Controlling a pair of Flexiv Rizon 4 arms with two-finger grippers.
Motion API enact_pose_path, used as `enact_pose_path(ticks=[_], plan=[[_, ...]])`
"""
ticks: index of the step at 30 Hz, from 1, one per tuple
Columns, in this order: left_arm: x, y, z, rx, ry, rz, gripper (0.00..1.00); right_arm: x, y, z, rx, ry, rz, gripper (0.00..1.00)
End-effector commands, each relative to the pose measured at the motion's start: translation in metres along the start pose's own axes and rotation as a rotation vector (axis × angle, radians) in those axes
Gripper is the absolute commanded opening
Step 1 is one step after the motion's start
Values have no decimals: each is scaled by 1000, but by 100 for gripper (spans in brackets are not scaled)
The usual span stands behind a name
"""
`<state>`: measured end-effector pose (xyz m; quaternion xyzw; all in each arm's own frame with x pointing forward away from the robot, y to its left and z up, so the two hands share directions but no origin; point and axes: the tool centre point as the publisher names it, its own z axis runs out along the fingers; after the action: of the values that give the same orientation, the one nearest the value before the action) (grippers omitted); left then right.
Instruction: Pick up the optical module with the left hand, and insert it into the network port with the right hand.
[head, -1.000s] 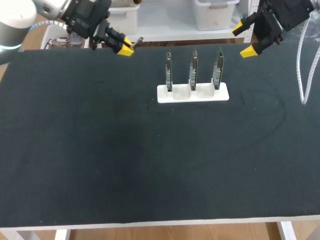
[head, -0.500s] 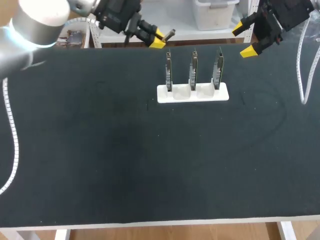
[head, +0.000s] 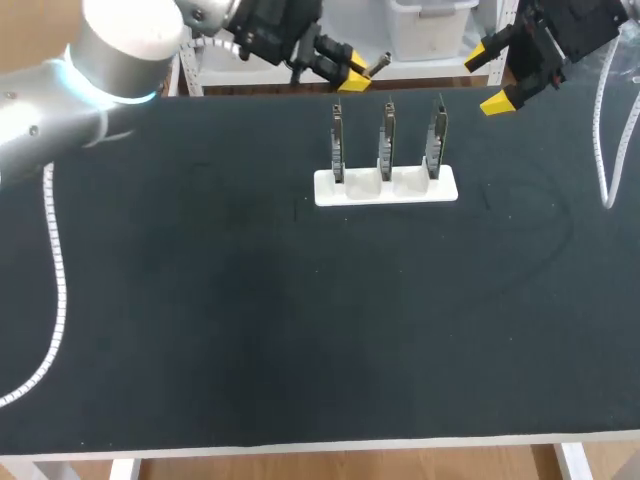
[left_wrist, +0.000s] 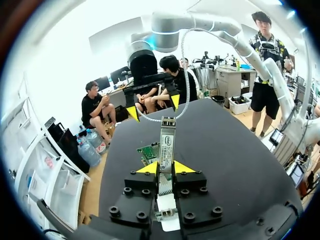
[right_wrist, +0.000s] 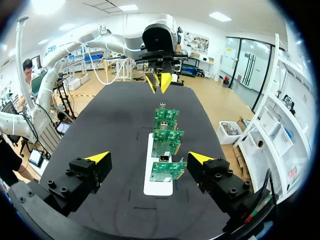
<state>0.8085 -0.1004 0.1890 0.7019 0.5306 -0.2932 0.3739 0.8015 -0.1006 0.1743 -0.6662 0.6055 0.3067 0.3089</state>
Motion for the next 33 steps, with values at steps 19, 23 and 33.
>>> enact_pose_path(ticks=[19, 23, 33], plan=[[-15, -18, 32, -141, -164, -19, 0, 0, 1, 0, 2, 0, -1, 100], [-19, -13, 41, -134, -170, -13, 0, 0, 1, 0, 2, 0, -1, 100], [-31, -3, 47, -134, -187, 7, 0, 0, 1, 0, 2, 0, -1, 100]])
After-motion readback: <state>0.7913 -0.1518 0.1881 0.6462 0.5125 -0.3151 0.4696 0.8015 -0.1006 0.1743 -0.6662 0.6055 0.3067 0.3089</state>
